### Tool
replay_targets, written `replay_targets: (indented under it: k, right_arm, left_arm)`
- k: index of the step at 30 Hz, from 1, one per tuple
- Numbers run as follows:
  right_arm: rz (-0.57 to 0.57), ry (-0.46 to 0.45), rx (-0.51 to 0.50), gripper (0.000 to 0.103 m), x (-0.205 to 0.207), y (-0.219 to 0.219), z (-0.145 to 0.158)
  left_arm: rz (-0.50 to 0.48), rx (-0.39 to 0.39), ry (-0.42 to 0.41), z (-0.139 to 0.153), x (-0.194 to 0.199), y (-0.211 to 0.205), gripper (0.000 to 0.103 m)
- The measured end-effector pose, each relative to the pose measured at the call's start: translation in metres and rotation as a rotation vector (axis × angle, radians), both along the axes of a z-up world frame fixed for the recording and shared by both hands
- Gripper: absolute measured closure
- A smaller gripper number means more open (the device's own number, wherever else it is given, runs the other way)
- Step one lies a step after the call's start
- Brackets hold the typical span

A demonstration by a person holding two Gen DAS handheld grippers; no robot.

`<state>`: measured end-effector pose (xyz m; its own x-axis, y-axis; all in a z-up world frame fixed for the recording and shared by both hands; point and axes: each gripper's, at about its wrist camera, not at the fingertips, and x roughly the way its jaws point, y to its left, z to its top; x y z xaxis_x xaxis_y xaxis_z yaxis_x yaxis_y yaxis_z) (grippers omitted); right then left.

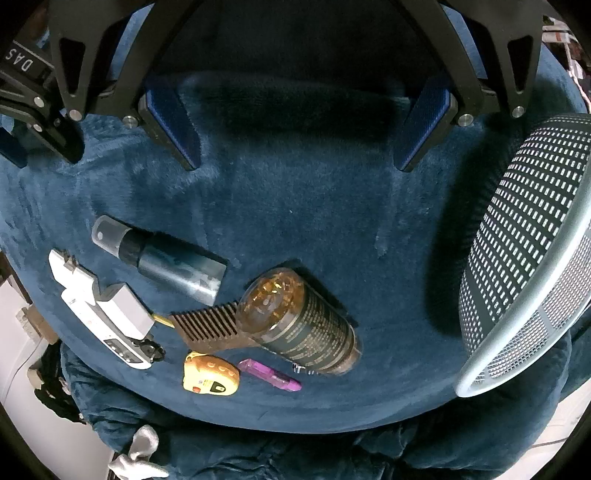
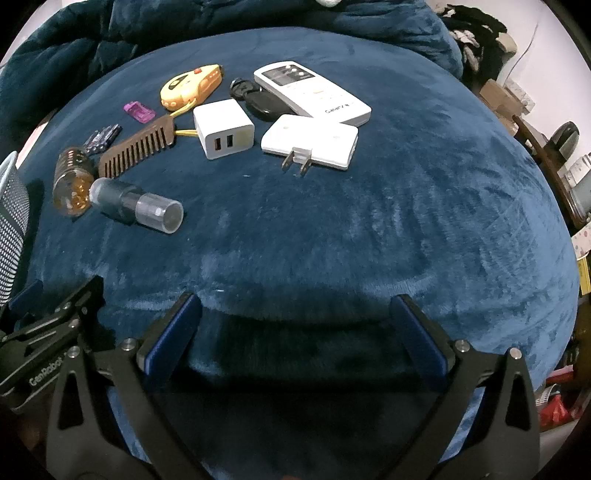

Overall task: Organize rigid objects
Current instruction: 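Reach left tool to amber pill bottle while right tool reaches white cube charger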

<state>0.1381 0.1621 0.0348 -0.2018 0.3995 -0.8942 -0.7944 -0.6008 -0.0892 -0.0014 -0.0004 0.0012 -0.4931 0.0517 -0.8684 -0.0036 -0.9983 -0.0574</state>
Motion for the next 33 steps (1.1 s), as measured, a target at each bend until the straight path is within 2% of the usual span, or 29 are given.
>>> replay_targets:
  k: [5,10,15,18,20,23,25,28,31,33]
  right_arm:
    - [0.079,0.001,-0.008,0.000,-0.008,-0.002,0.022]
    - [0.240,-0.014,-0.009,0.000,-0.033,0.000,0.054]
    - [0.387,-0.067,0.008,0.000,-0.062,0.026,0.074]
    - [0.426,-0.034,-0.050,0.000,-0.074,0.049,0.076]
    - [0.423,0.011,-0.104,0.000,-0.080,0.064,0.071]
    - [0.374,0.067,-0.226,0.011,-0.096,0.079,0.055]
    - [0.361,0.074,-0.289,0.014,-0.109,0.081,0.041]
    - [0.334,0.008,-0.271,0.022,-0.123,0.084,0.029]
    - [0.313,0.024,-0.273,0.022,-0.131,0.091,0.026]
    - [0.299,0.028,-0.298,0.022,-0.134,0.095,0.021]
  left_arm:
    - [-0.001,0.015,-0.012,0.009,0.000,-0.001,0.000]
    - [-0.016,0.043,0.011,0.022,0.002,0.000,0.000]
    - [-0.009,0.066,0.021,0.033,-0.002,0.000,0.000]
    - [0.001,0.073,0.022,0.037,-0.003,-0.001,0.000]
    - [0.005,0.083,0.022,0.038,-0.005,-0.002,0.000]
    - [0.002,0.097,0.019,0.039,-0.011,-0.004,0.001]
    - [0.005,0.111,0.010,0.038,-0.016,-0.005,0.001]
    - [0.033,0.160,-0.010,0.038,-0.021,-0.008,0.001]
    - [0.051,0.211,-0.033,0.037,-0.023,-0.009,0.001]
    - [0.049,0.213,-0.038,0.037,-0.024,-0.006,0.001]
